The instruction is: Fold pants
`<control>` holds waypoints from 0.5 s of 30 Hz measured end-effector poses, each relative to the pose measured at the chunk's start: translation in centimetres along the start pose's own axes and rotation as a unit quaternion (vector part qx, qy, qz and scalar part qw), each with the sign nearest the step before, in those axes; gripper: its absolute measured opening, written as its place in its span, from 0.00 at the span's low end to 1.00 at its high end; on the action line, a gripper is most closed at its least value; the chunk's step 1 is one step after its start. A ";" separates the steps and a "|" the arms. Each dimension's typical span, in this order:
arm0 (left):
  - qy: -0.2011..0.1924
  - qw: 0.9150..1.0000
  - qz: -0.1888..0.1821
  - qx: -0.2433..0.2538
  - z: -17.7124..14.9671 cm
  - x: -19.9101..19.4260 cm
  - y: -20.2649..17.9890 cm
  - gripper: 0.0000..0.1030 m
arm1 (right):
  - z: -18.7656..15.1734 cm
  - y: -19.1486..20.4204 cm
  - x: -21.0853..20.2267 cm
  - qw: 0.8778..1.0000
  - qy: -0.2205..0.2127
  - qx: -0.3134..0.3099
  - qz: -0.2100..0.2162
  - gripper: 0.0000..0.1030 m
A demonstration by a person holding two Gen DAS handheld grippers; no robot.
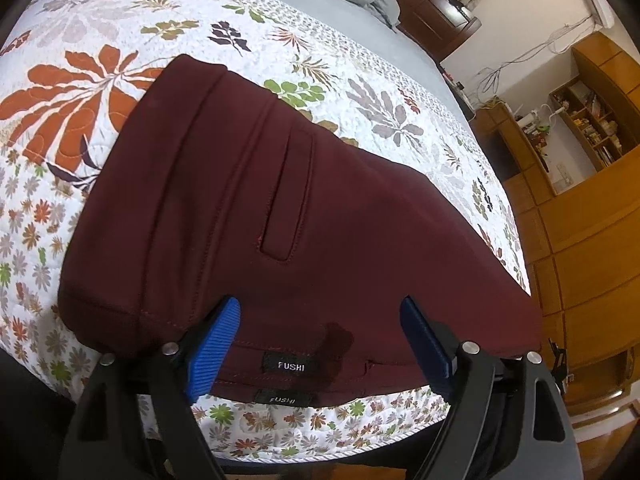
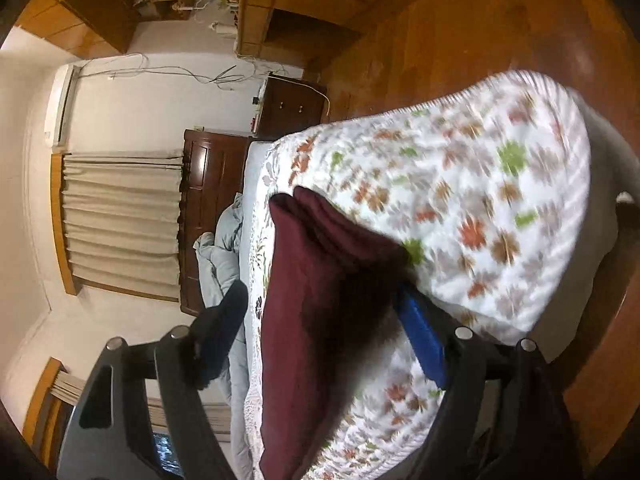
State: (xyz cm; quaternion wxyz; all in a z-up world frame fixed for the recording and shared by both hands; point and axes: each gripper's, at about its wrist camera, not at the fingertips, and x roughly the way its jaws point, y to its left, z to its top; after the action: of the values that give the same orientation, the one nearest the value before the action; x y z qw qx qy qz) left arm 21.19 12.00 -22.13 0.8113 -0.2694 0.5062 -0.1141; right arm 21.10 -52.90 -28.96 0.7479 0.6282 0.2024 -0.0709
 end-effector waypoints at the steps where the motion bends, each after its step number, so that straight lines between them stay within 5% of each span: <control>1: 0.001 1.000 0.000 -0.001 0.0 0.0 0.0 0.80 | 0.7 0.5 0.0 1.000 0.002 -0.005 0.006 0.74; 13: -0.001 1.000 0.010 0.004 0.0 0.2 -0.3 0.83 | 0.6 1.6 1.2 0.999 0.015 -0.037 0.033 0.78; 15: -0.001 1.000 0.011 0.004 0.0 0.2 -0.4 0.83 | 0.9 2.0 1.5 0.998 0.015 -0.042 0.042 0.72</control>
State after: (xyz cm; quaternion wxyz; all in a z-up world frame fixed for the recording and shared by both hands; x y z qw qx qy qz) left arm 21.33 11.62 -22.07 0.8140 -0.2608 0.5079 -0.1067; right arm 23.37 -53.13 -27.61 0.7727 0.6054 0.1896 -0.0217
